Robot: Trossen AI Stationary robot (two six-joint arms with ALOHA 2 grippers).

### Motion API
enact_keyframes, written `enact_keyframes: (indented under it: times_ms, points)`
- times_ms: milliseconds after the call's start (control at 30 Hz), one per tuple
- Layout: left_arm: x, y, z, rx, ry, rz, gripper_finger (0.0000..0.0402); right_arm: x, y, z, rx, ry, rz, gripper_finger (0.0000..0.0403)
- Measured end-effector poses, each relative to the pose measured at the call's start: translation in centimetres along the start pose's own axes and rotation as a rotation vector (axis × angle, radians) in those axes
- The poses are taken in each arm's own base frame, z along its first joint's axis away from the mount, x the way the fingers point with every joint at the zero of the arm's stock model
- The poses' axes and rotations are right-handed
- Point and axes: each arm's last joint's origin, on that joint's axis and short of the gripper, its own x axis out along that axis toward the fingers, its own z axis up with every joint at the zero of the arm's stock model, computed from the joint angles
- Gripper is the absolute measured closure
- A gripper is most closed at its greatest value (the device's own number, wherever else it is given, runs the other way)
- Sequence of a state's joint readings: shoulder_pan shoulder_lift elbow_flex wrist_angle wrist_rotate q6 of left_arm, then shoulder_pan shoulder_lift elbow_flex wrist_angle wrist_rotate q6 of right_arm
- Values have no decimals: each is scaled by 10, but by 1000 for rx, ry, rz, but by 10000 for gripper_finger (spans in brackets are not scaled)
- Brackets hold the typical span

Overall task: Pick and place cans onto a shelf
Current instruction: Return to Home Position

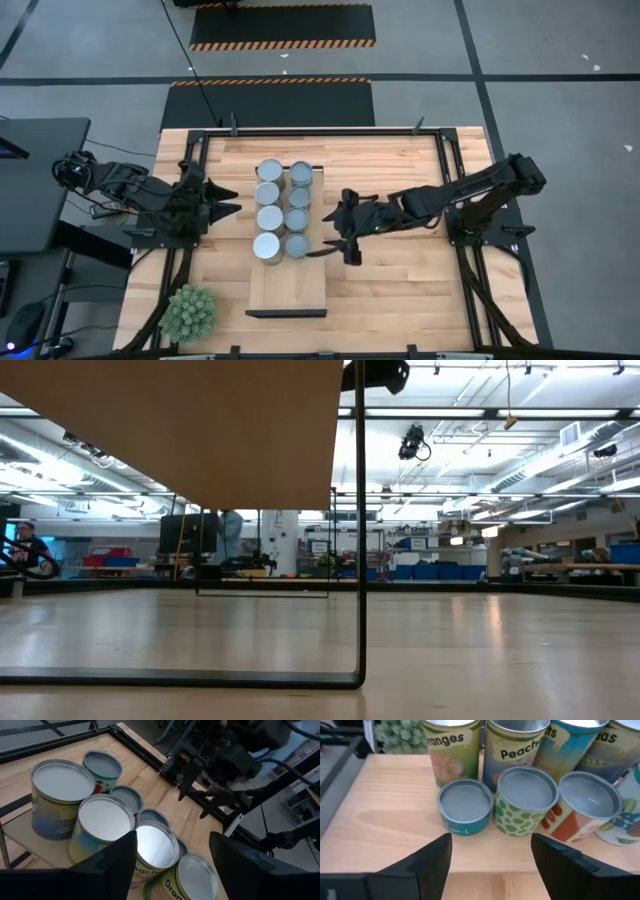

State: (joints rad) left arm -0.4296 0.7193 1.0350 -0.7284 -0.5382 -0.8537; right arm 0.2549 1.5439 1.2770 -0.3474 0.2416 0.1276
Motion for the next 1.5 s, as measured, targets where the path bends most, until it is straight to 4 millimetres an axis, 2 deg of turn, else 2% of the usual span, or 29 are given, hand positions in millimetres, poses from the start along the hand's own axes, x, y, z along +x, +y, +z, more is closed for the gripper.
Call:
enact_keyframes:
  times_ms: [267,500,833,1267,1500]
  points:
    - [0,0,0,35,0,0,147,-31,-16,-12,64,-50,63,133]
    - [0,0,0,23,1,0,147,-74,-38,-24,180,-160,122,133]
    - [0,0,0,20,-6,7,147,-123,-56,-54,311,-316,137,133]
    - [0,0,0,19,-7,7,147,-158,-69,-92,417,-426,140,135]
    - [0,0,0,19,-7,7,147,-163,-71,-123,472,-495,147,158]
